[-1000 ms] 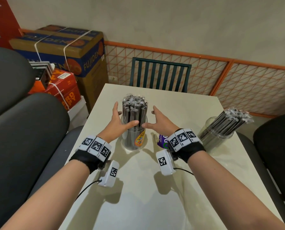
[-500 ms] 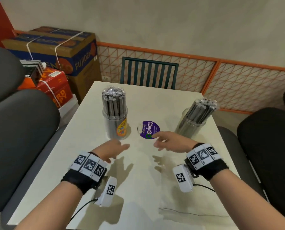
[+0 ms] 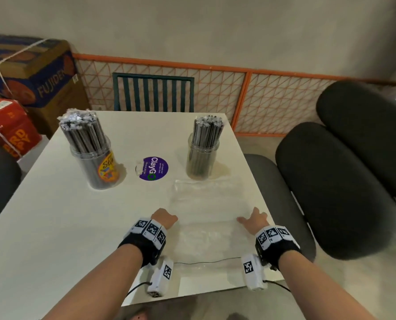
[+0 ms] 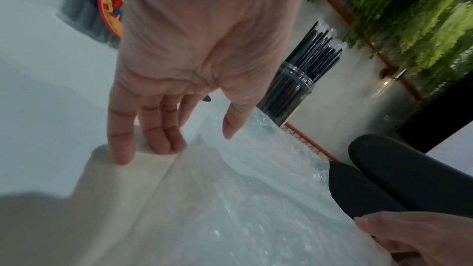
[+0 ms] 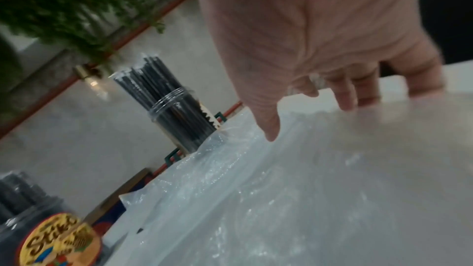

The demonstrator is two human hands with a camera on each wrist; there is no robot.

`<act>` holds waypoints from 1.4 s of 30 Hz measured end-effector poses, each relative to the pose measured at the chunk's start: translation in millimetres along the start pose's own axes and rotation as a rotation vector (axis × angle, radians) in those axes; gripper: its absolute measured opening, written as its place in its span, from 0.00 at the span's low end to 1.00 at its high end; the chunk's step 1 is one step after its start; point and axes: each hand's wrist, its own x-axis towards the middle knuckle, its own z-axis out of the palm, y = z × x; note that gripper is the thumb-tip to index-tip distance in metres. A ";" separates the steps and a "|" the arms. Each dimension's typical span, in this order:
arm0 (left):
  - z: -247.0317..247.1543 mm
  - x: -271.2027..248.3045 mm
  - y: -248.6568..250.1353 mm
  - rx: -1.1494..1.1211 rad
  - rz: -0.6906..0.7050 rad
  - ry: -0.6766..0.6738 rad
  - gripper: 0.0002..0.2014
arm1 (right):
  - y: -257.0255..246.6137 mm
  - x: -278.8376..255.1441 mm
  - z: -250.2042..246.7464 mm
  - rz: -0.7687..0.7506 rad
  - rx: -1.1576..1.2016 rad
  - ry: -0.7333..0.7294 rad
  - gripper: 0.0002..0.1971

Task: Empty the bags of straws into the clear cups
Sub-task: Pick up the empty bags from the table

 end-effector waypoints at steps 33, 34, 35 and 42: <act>-66.2 -61.2 -27.9 -0.859 0.151 -0.343 0.06 | -68.9 -43.8 -88.3 -0.461 0.910 -0.537 0.04; -70.4 -62.2 -29.9 -0.897 0.185 -0.294 0.08 | -67.0 -40.2 -90.1 -0.424 0.986 -0.603 0.07; -75.0 -61.0 -33.7 -0.927 0.229 -0.253 0.08 | -64.6 -36.5 -90.6 -0.365 1.001 -0.634 0.20; -91.0 -66.5 -31.0 -0.643 0.486 0.068 0.17 | -76.8 -66.8 -78.6 -0.276 0.892 -0.852 0.36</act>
